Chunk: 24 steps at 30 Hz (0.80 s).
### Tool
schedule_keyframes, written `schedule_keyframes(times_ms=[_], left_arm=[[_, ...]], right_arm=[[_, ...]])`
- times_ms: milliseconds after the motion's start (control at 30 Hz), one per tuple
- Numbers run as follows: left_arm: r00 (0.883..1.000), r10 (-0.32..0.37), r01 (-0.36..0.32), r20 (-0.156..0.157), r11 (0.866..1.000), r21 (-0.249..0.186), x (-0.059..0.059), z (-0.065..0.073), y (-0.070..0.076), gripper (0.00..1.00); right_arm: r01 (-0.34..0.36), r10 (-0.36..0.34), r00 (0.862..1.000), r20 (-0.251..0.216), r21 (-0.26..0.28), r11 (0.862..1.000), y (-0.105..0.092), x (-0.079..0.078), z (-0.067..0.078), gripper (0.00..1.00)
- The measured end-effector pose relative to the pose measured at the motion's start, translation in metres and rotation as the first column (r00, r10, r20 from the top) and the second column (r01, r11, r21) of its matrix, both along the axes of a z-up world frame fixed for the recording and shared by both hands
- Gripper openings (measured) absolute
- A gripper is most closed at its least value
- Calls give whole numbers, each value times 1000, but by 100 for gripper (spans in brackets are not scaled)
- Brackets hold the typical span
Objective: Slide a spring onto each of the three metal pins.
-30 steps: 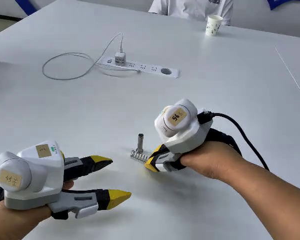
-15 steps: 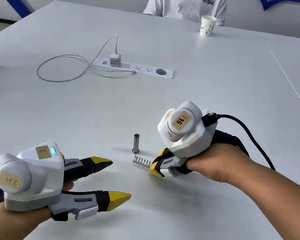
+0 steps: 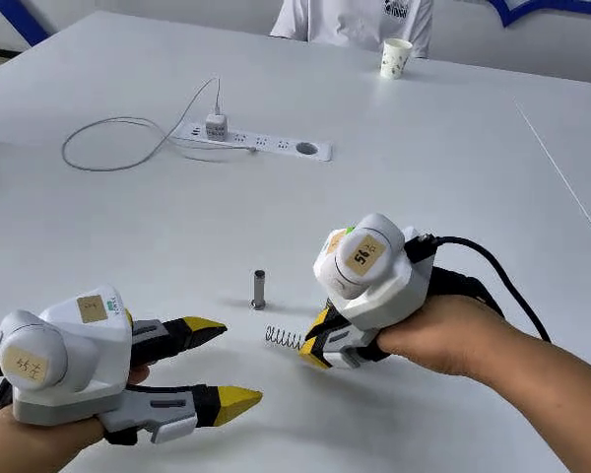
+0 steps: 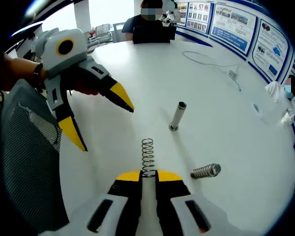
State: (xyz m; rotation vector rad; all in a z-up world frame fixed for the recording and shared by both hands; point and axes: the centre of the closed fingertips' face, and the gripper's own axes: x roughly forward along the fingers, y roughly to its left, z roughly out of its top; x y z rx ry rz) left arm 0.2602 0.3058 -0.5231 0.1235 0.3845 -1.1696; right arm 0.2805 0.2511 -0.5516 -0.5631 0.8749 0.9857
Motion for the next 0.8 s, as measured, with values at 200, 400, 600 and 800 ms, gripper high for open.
schedule_keyframes(times_ms=[200, 400, 600, 800], left_arm=[[1000, -24, 24, 4, 1000, 6, -2, -1, -4, 53], [999, -46, 46, 10, 999, 6, -4, 0, -10, 53], [998, -66, 65, 16, 998, 11, -6, 1, -14, 53], [996, -84, 84, 21, 996, 16, -8, 1, -17, 52]], right_arm=[[-18, 18, 1000, -9, -11, 1000, -2, -9, 3, 11], [-35, 35, 999, -13, -13, 999, -1, -15, 7, 11], [-60, 60, 998, -15, -8, 998, 1, -22, 10, 11], [-97, 97, 995, -13, -9, 995, 3, -26, 13, 11]])
